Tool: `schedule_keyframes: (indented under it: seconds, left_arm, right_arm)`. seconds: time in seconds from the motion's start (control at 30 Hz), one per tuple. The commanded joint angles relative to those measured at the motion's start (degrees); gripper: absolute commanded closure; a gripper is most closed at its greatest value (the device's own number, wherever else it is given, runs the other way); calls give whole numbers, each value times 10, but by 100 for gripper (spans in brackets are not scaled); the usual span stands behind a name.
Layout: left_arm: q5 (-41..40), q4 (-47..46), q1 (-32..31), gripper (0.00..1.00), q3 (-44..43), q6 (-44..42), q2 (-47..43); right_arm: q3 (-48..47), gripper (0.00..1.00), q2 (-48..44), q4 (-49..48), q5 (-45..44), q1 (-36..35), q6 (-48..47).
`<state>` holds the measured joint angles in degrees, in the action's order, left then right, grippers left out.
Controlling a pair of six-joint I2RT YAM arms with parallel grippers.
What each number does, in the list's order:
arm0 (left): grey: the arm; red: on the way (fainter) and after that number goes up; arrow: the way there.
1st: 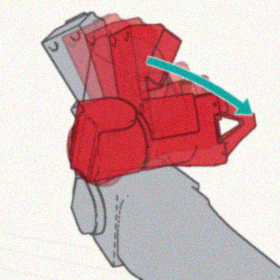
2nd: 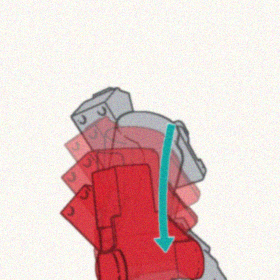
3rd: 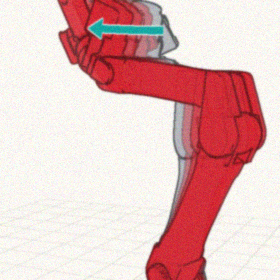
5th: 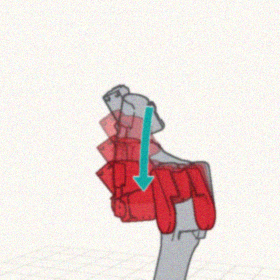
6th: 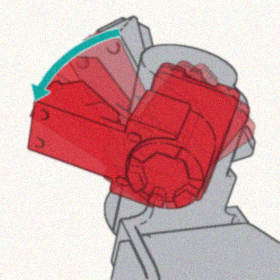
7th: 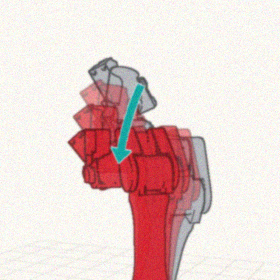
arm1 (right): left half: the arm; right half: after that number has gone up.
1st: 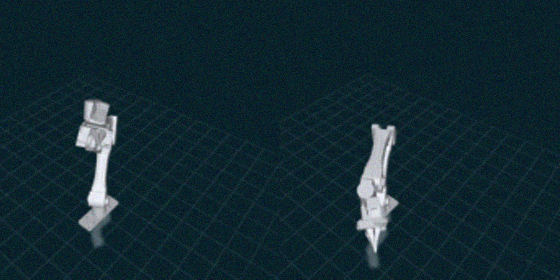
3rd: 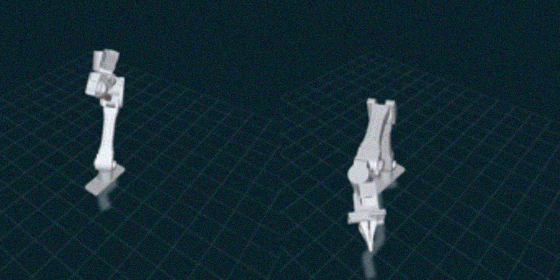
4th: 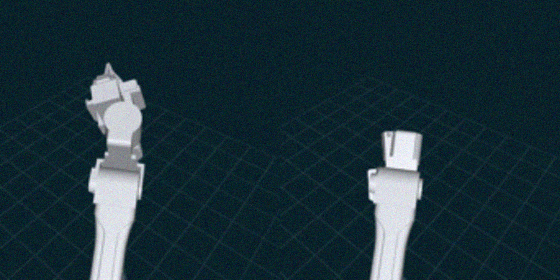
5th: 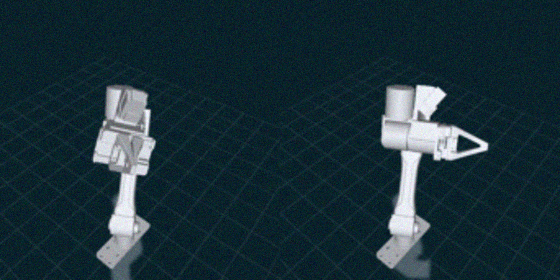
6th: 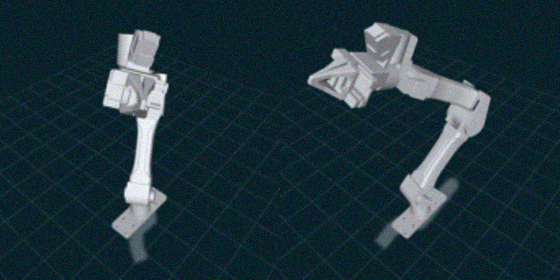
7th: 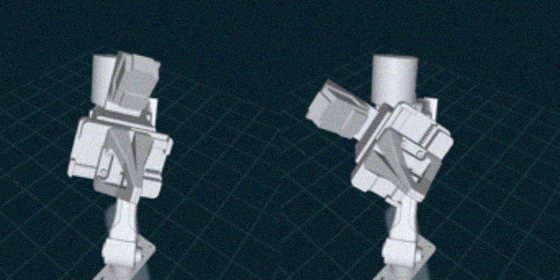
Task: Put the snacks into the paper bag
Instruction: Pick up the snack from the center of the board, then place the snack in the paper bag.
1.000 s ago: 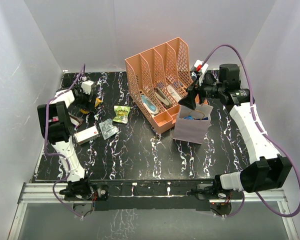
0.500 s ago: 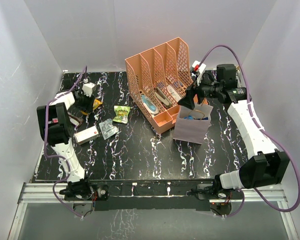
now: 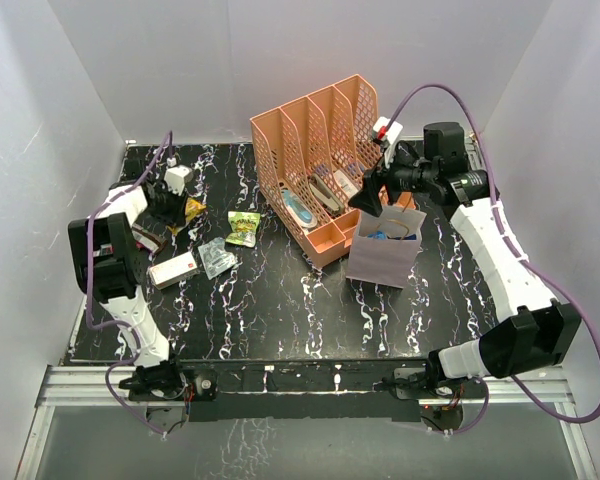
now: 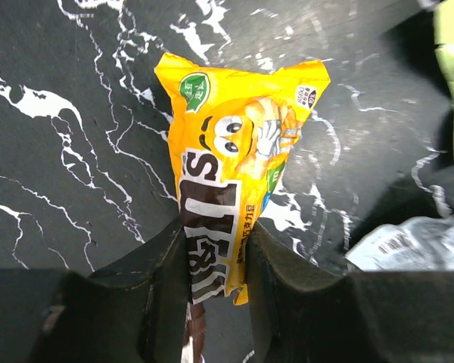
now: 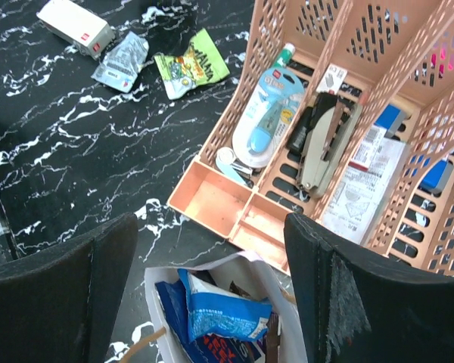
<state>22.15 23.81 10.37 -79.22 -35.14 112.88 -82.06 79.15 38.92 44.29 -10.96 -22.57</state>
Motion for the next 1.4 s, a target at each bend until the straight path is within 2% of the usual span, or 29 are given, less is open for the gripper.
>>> schedule_keyframes:
  seconds: [0.0,0.23,0.53,0.77,1.13,1.23,1.37]
  left_arm:
    - [70,21,-6,71,0,9,-89]
    - [110,56,-53,71,-1,19,-178]
    - [114,77,-193,71,-7,40,-290]
    - [120,77,-280,69,-29,54,-330]
    - [116,52,-329,69,-38,73,-342]
    - [119,47,-331,69,-37,78,-342]
    - [124,41,-332,69,-34,87,-342]
  right_arm:
    - [-41,18,-4,-41,-4,-19,32]
    - [-73,18,25,-91,2,-64,114]
    - [-19,19,55,-279,11,-99,305]
    - [-8,19,90,-349,1,-115,408]
    - [-10,20,136,-373,22,-138,490]
    - [3,23,140,-384,25,-145,498]
    - [25,33,144,-420,46,-146,530]
